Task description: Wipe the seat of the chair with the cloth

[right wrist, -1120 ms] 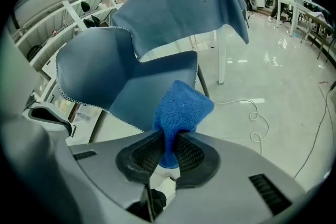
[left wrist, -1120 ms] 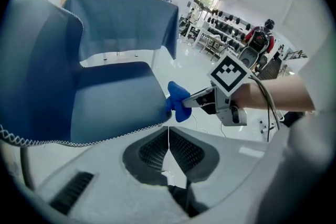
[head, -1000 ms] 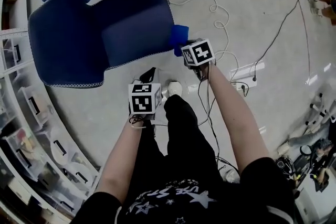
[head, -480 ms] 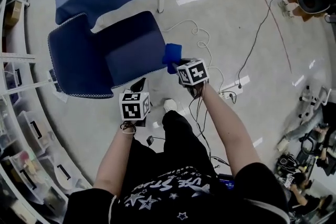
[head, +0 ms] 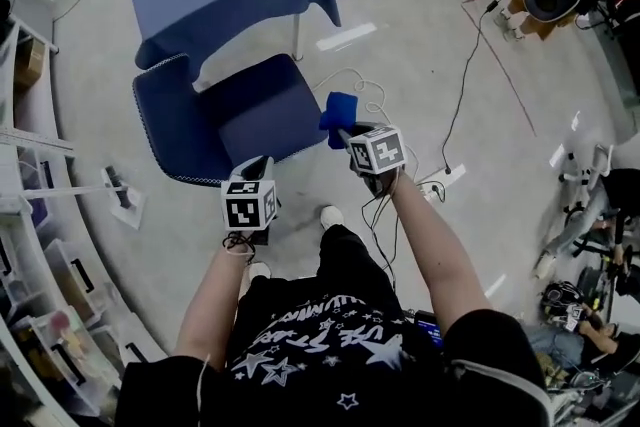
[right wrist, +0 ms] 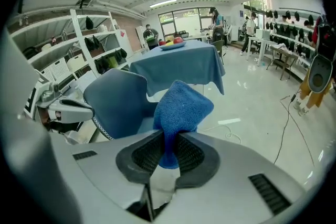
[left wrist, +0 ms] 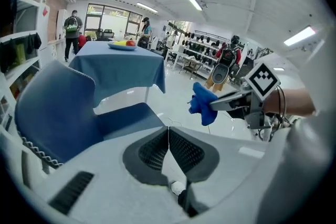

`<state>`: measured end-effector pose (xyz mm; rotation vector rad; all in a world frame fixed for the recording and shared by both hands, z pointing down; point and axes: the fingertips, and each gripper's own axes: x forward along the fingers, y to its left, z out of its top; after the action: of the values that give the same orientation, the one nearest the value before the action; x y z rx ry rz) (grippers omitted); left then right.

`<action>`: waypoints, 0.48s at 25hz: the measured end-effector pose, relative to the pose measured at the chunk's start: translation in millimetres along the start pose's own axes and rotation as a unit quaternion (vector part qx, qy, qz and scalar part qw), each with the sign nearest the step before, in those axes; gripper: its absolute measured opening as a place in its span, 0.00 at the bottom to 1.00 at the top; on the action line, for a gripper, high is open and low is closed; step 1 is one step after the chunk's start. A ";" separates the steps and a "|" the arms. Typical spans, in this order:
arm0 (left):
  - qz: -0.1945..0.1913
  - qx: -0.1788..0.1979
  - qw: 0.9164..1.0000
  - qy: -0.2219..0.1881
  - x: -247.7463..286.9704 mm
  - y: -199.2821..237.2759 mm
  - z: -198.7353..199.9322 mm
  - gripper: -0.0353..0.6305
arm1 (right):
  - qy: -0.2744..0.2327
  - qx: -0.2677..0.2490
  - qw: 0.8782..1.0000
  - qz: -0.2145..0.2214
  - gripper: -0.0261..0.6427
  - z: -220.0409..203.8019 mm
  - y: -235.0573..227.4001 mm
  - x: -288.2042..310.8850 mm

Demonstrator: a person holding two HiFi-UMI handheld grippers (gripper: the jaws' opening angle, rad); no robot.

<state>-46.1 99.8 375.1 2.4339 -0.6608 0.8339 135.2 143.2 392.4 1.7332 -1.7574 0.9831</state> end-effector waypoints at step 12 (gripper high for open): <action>-0.012 0.034 0.994 -0.101 -103.2 19.4 38.6 0.09 | -0.074 -0.022 0.997 -0.012 0.12 26.0 91.0 -64.3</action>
<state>-112.8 92.0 285.6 2.6066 -0.6846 0.6143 54.6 159.1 312.7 1.8362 -1.8302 0.8167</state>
